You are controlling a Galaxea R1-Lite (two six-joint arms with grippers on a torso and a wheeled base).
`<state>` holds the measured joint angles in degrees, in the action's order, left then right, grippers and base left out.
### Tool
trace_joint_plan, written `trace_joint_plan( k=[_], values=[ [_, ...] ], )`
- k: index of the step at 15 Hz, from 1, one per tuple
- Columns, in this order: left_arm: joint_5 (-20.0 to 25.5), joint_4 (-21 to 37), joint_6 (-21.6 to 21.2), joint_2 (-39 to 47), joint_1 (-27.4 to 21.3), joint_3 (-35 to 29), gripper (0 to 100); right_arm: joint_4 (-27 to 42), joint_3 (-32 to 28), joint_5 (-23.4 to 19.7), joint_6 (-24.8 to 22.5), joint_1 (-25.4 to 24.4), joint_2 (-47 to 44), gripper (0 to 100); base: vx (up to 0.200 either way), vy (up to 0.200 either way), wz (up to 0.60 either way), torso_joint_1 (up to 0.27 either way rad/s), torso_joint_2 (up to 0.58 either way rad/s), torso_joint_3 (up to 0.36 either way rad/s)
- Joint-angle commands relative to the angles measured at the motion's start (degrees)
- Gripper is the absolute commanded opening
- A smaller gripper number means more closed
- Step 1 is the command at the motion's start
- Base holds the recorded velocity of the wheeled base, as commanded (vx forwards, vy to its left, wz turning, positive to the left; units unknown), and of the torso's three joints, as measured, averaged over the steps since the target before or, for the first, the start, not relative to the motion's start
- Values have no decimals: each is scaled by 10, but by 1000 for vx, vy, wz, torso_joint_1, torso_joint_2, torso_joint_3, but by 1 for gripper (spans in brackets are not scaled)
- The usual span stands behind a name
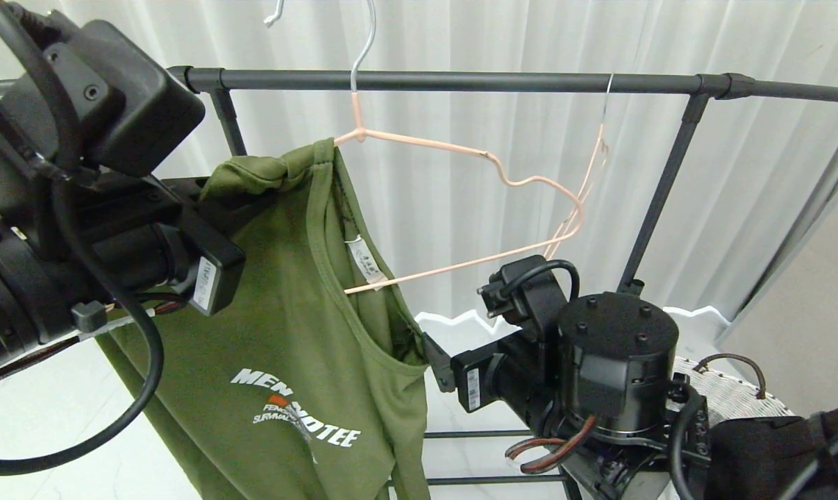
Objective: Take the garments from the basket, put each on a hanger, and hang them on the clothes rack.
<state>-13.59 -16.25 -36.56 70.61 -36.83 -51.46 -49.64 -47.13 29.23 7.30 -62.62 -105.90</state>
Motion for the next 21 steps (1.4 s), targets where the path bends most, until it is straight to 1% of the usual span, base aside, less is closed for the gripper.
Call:
trace_joint_plan(
  k=[1, 6, 8, 10, 11, 13, 14, 15, 17, 19, 21],
  values=[
    [0, 0, 0, -1, -10, -2, 0, 0, -1, 0, -1, -3, -22, 100, 0, 0, 0, 0, 0, 0],
    [-6, 0, 1, -1, -11, -1, 0, -5, 0, 2, -1, -4, -17, 100, 0, 0, 0, 0, 0, 0],
    [-6, 0, 2, 1, -11, -1, 0, -5, 12, 4, -3, -7, -7, 100, 0, 0, 0, 0, 0, 0],
    [-8, 0, 2, 0, -10, -1, 0, -3, 56, 32, -14, 4, 3, 100, 0, 0, 0, 0, 0, 0],
    [-10, 0, 1, -2, -7, 1, 0, -3, 72, 41, -16, 15, 13, 100, 0, 0, 0, 0, 0, 0],
    [-27, 0, 0, -3, 0, 5, 0, -3, 92, 43, -26, 51, 37, 100, 0, 0, 0, 0, 0, 0],
    [-30, 0, -1, -3, 0, 7, 0, -3, 95, 43, -29, 59, 44, 100, 0, 0, 0, 0, 0, 0],
    [-34, -1, -4, -5, 8, 15, 0, -3, 107, 44, -40, 88, 65, 100, 0, 0, 0, 0, 0, 0],
    [-34, -1, -8, -13, 15, 34, 0, -3, 111, 44, -41, 112, 90, 100, 0, 0, 0, 0, 0, 0],
    [-34, -1, -26, -28, 18, 64, 0, -3, 114, 45, -41, 119, 111, 100, 0, 0, 0, 0, 0, 0],
    [-34, -1, -69, -50, 40, 88, 0, -3, 122, 57, -44, 117, 123, 100, 0, 0, 0, 0, 0, 0]
  ],
)
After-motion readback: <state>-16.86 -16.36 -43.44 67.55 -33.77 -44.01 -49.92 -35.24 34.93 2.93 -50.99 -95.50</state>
